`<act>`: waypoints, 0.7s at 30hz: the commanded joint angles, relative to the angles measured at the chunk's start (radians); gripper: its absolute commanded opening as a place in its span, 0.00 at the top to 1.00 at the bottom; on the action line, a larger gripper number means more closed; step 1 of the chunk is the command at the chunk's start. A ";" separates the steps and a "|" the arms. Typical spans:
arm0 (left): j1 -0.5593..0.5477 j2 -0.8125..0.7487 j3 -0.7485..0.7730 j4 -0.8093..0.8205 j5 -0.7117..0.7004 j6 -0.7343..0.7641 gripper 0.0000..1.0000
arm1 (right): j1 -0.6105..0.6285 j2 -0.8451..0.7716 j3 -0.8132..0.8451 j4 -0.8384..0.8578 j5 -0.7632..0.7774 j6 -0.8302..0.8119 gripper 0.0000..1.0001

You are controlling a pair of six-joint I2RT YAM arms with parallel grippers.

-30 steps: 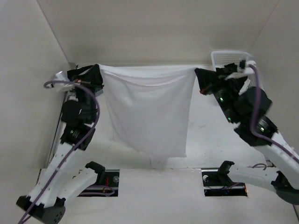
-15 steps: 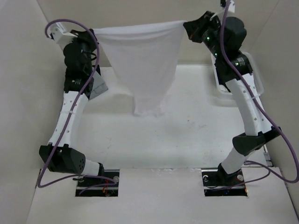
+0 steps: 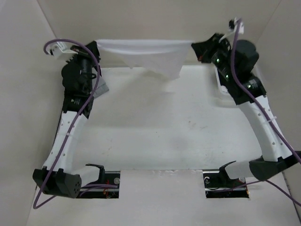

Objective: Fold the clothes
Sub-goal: Flatten the tank top out

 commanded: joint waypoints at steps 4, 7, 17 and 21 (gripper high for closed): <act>-0.137 -0.249 -0.469 0.094 -0.112 -0.028 0.98 | 0.049 -0.352 -0.723 0.203 0.065 0.059 1.00; -0.214 -0.434 -0.739 0.069 -0.157 -0.051 0.98 | 0.142 -0.569 -1.047 0.231 0.092 0.135 1.00; -0.346 -1.214 -0.907 -0.822 -0.253 -0.200 0.97 | 0.812 -1.045 -1.473 -0.135 0.267 0.542 1.00; -0.337 -1.243 -0.878 -0.921 -0.233 -0.201 0.96 | 1.059 -1.066 -1.494 -0.231 0.463 0.715 1.00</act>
